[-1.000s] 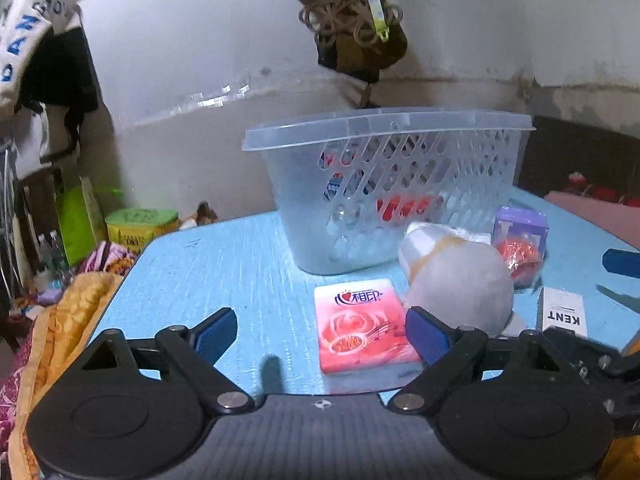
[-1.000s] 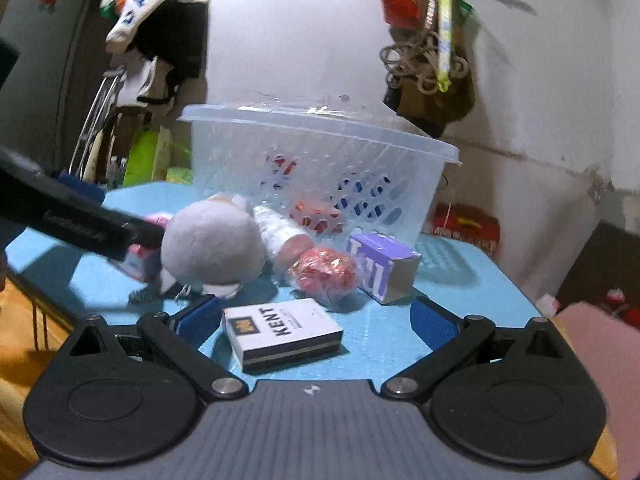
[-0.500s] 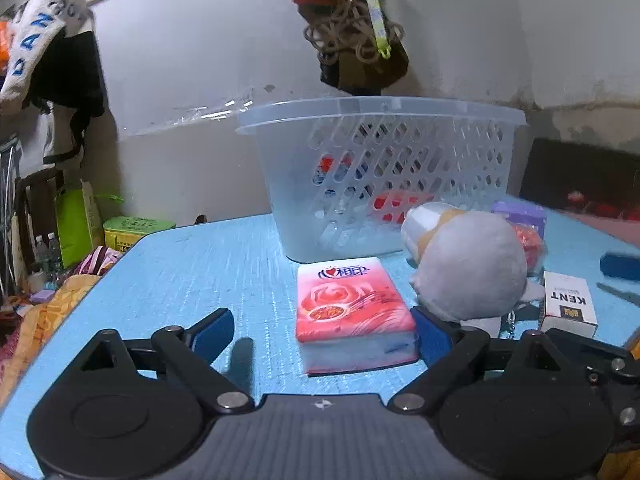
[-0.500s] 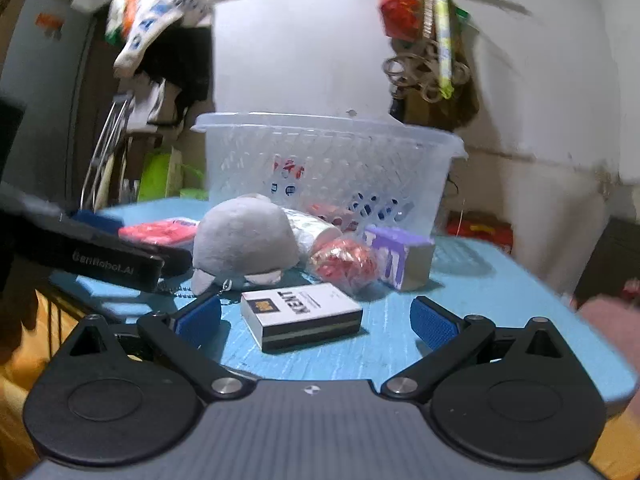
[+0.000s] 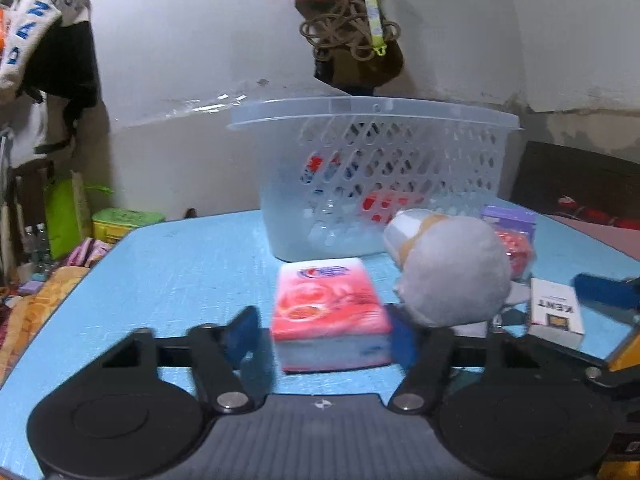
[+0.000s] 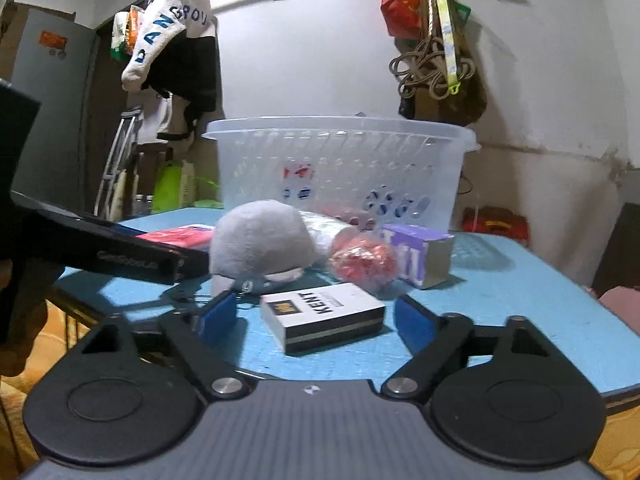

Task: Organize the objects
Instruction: 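Grasp the KENT cigarette pack with the right tool while the left tool grasps the pink tissue pack, then carry both packs over the basket and open both tools to release them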

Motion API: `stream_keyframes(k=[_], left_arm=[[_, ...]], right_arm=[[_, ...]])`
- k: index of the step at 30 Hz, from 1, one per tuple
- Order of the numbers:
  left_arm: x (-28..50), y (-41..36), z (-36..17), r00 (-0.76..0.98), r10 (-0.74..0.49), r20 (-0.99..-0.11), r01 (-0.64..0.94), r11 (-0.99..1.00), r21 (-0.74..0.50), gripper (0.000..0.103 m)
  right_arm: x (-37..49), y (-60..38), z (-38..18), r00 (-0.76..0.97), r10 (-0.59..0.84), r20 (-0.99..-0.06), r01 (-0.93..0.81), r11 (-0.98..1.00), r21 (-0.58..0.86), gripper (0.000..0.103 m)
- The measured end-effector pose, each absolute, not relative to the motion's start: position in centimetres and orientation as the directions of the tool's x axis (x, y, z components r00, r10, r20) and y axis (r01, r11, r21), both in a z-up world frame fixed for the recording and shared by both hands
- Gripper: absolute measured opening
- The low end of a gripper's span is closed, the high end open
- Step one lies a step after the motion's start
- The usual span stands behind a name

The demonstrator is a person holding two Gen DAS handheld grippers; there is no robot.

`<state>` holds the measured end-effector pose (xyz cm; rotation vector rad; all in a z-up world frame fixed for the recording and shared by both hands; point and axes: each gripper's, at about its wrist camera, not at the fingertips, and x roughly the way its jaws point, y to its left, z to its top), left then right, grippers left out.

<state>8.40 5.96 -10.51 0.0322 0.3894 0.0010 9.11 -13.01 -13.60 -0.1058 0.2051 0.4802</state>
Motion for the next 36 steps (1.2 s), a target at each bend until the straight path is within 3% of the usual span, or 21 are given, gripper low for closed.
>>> stream_keyframes(k=[3, 4, 14, 36], left_arm=[[8.4, 5.9, -10.5, 0.925, 0.004, -0.380, 0.012, 0.999, 0.038, 0.059], [8.4, 5.9, -10.5, 0.926, 0.004, -0.377, 0.011, 0.999, 0.038, 0.059], [8.1, 5.3, -9.2, 0.924, -0.032, -0.382, 0.068, 0.994, 0.082, 0.057], [5.7, 5.9, -2.2, 0.973, -0.055, -0.223, 0.057, 0.998, 0.001, 0.057]], right_arm=[[9.1, -13.1, -13.6, 0.858, 0.462, -0.226, -0.483, 0.874, -0.046, 0.077], [9.1, -13.1, -13.5, 0.854, 0.468, -0.229, -0.490, 0.871, -0.047, 0.070], [9.3, -13.3, -10.6, 0.824, 0.475, -0.310, -0.527, 0.843, -0.110, 0.069], [11.4, -17.2, -3.3, 0.895, 0.379, -0.238, -0.387, 0.922, 0.013, 0.069]])
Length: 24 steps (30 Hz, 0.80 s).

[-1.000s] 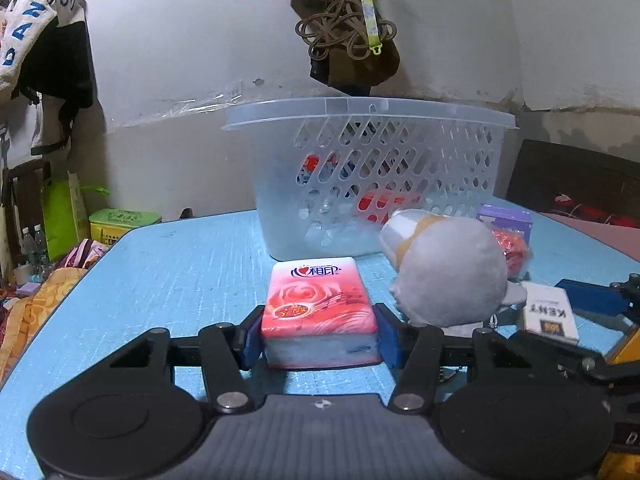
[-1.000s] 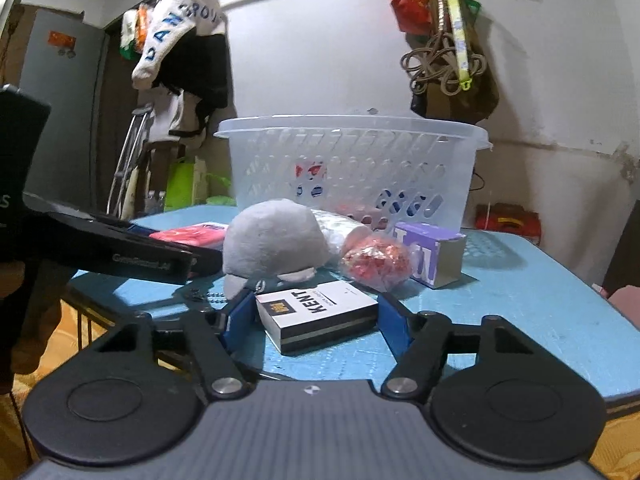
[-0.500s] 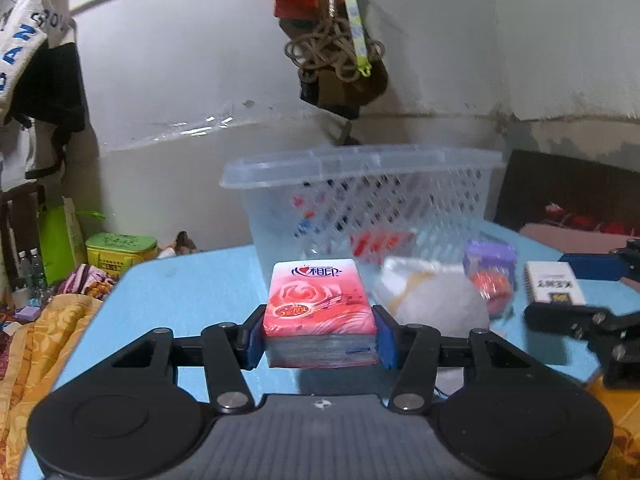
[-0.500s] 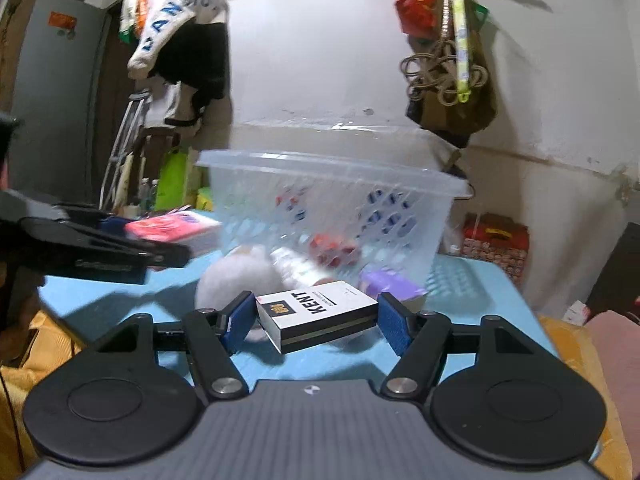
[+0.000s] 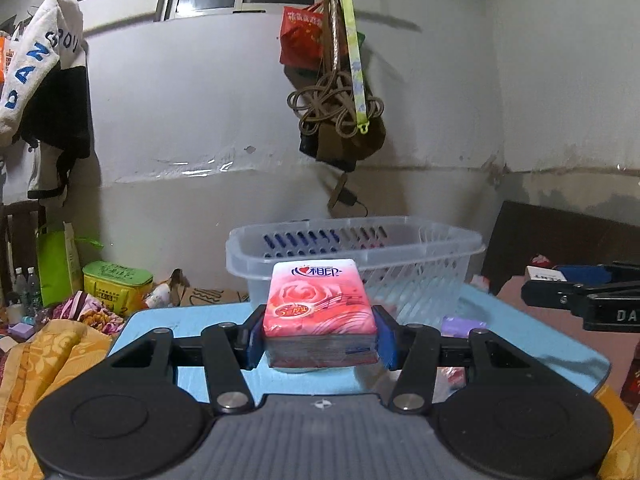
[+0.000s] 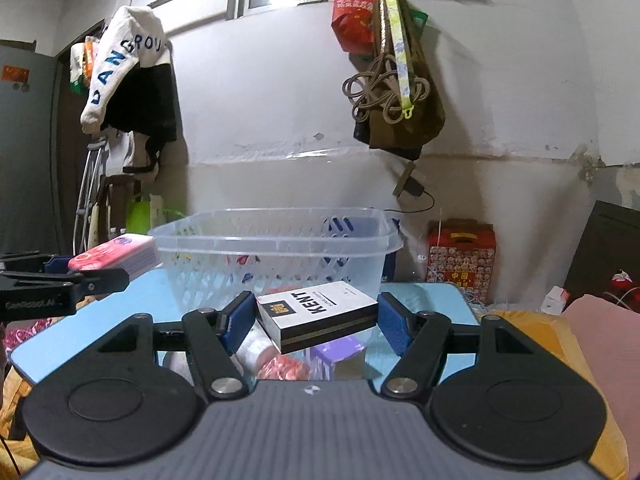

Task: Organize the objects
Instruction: 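Carry both packs over the basket and open both tools to release them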

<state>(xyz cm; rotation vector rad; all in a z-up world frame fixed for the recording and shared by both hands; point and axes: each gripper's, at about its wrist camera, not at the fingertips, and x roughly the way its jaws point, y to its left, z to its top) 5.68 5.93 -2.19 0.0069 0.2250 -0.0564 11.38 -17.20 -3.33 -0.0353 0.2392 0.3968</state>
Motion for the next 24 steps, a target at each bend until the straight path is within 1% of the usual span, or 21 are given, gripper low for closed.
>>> stream_keyframes(k=[9, 12, 16, 20, 24], left_arm=[[5.7, 5.6, -1.3, 0.972, -0.072, -0.223, 0.073, 0.997, -0.006, 0.057], [5.8, 5.9, -0.5, 0.972, -0.081, -0.220, 0.077, 0.997, -0.026, 0.057], [6.3, 6.5, 1.5, 0.975, -0.095, -0.201, 0.080, 0.994, -0.079, 0.057], [7.5, 6.9, 4.3, 0.981, -0.089, -0.171, 0.073, 0.992, -0.100, 0.057], [11.3, 7.3, 6.8, 0.973, -0.101, -0.209, 0.069, 0.985, -0.156, 0.057]], right_arm=[[11.8, -17.0, -2.6, 0.887, 0.387, -0.250, -0.391, 0.920, 0.036, 0.069], [12.2, -17.0, -2.0, 0.890, 0.378, -0.254, -0.381, 0.924, 0.040, 0.069], [13.3, -16.9, -0.2, 0.901, 0.361, -0.240, -0.360, 0.932, 0.048, 0.069], [15.2, -16.5, 2.2, 0.908, 0.358, -0.218, -0.352, 0.934, 0.064, 0.069], [18.1, -14.5, 4.0, 0.903, 0.363, -0.231, -0.367, 0.930, 0.026, 0.069]])
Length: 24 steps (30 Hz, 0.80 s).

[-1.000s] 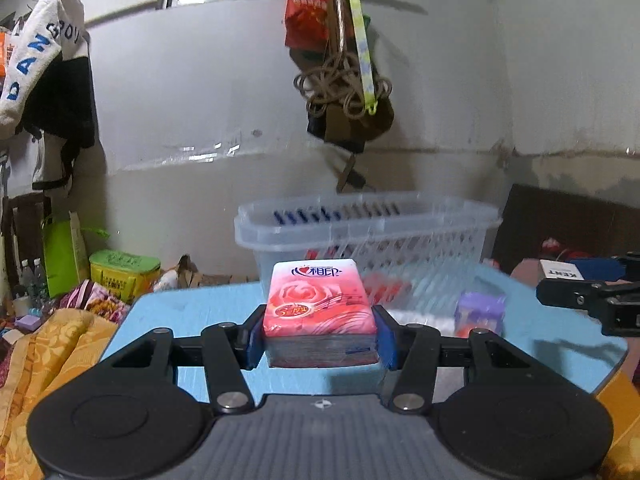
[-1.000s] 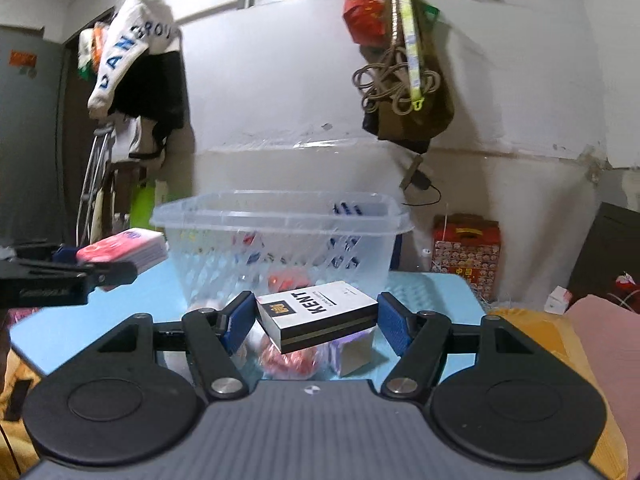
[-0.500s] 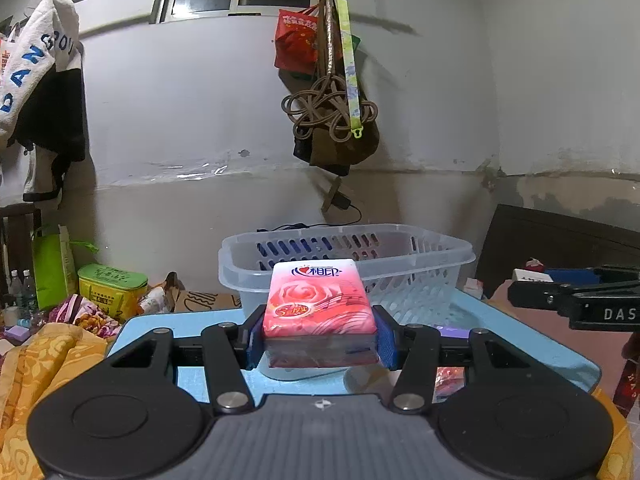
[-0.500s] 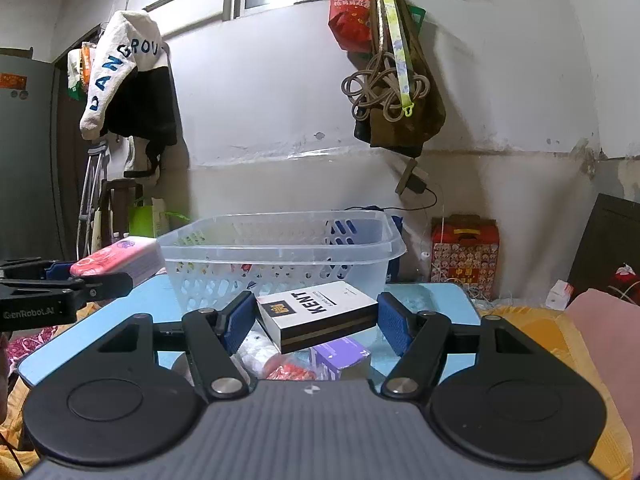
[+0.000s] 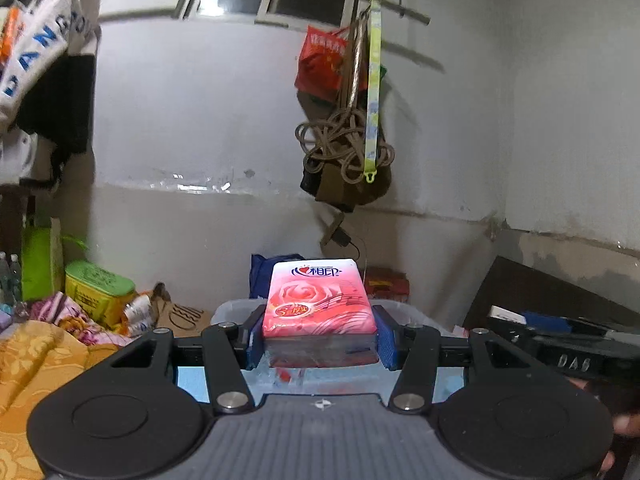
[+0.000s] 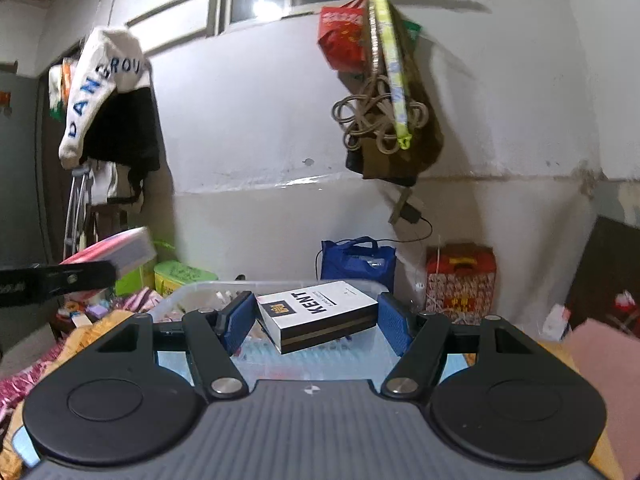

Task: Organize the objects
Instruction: 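Carry both packs over the basket and open both tools to release them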

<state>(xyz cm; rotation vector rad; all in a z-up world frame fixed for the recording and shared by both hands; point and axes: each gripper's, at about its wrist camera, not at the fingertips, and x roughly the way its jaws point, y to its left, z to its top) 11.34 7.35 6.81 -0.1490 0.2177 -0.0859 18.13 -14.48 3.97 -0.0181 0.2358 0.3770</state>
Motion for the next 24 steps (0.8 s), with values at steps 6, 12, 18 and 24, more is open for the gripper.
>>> stream_keyframes(k=[6, 12, 18, 24], left_arm=[[18.5, 7.3, 7.5, 0.946, -0.080, -0.314, 0.011, 0.977, -0.214, 0.057], [22.4, 8.5, 4.4, 0.904, -0.113, -0.413, -0.015, 0.955, -0.295, 0.057], [23.1, 9.4, 3.2, 0.895, -0.139, -0.423, 0.012, 0.957, -0.290, 0.082], [21.3, 9.6, 3.9, 0.932, -0.069, -0.356, -0.026, 0.967, -0.254, 0.083]], right_arm=[[24.0, -11.4, 4.0, 0.897, 0.311, -0.313, -0.352, 0.932, -0.082, 0.069], [26.6, -11.9, 1.2, 0.861, 0.331, -0.386, -0.361, 0.933, -0.004, 0.069], [26.3, -11.4, 0.4, 0.891, 0.320, -0.321, -0.347, 0.938, -0.029, 0.095], [24.4, -12.2, 1.6, 0.918, 0.316, -0.238, -0.337, 0.940, -0.054, 0.103]])
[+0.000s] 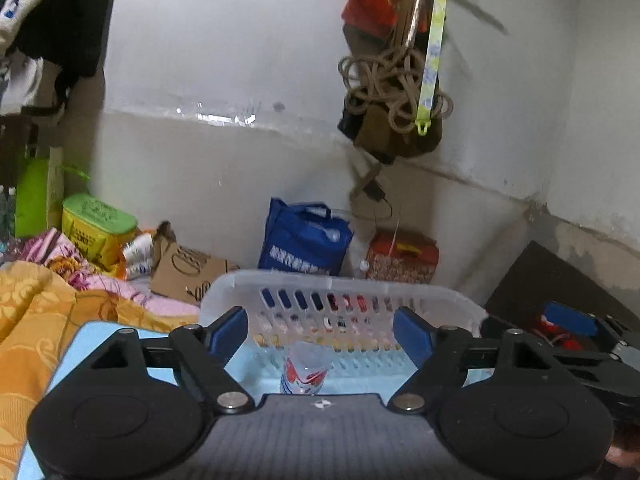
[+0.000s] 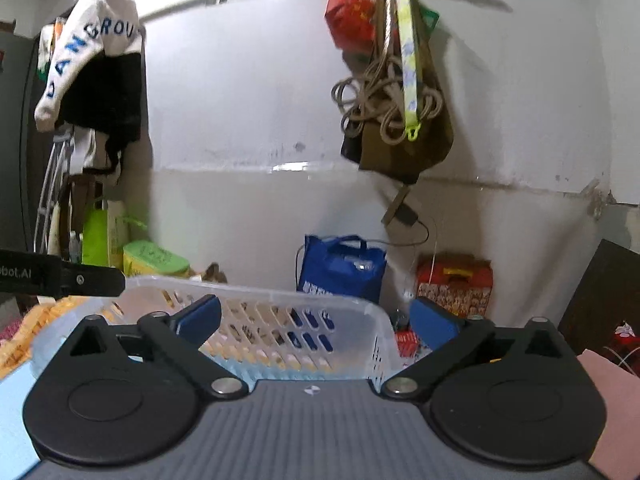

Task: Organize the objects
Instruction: 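Carry both packs over the basket and open both tools to release them, then grasp the purple box with the right tool while the left tool grasps the grey plush toy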

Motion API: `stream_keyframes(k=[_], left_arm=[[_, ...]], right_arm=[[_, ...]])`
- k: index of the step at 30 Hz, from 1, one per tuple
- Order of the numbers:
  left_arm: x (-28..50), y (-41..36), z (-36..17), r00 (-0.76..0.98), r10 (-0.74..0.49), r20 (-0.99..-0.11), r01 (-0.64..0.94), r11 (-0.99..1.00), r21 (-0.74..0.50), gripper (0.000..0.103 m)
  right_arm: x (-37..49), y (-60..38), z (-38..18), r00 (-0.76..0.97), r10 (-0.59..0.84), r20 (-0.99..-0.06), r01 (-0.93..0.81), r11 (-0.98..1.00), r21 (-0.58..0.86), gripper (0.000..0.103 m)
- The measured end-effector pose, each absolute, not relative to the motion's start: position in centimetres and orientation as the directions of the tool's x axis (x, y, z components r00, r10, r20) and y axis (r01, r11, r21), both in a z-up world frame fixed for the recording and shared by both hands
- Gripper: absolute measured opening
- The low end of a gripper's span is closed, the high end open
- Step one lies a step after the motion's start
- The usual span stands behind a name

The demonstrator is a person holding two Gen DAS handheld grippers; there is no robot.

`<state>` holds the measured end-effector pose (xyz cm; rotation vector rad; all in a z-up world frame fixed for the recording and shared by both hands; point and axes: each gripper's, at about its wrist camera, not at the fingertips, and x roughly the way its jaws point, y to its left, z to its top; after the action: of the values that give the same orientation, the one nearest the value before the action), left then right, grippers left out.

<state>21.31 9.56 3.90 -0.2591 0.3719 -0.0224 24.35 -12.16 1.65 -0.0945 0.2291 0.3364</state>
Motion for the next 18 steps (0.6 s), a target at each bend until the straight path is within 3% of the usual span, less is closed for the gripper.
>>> stream_keyframes(k=[8, 13, 15, 18], left_arm=[[18.5, 8.3, 6.0, 0.950, -0.039, -0.310, -0.024, 0.980, -0.196, 0.085], [13.0, 6.1, 4.3, 0.955, -0.092, -0.282, 0.062, 0.992, -0.113, 0.086], [11.8, 5.6, 2.3, 0.948, -0.096, -0.304, 0.058, 0.989, -0.133, 0.087], [11.7, 5.1, -1.7, 0.899, -0.146, -0.412, 0.078, 0.981, -0.177, 0.087]], right_arm=[[20.7, -14.1, 2.7, 0.926, 0.317, -0.206, -0.331, 0.943, -0.039, 0.103], [17.5, -16.2, 0.2, 0.932, 0.303, -0.196, -0.296, 0.953, 0.068, 0.103], [17.4, -16.9, -1.6, 0.917, 0.298, -0.265, -0.275, 0.954, 0.124, 0.103], [18.2, -17.5, -4.0, 0.902, 0.270, -0.336, -0.236, 0.962, 0.141, 0.103]])
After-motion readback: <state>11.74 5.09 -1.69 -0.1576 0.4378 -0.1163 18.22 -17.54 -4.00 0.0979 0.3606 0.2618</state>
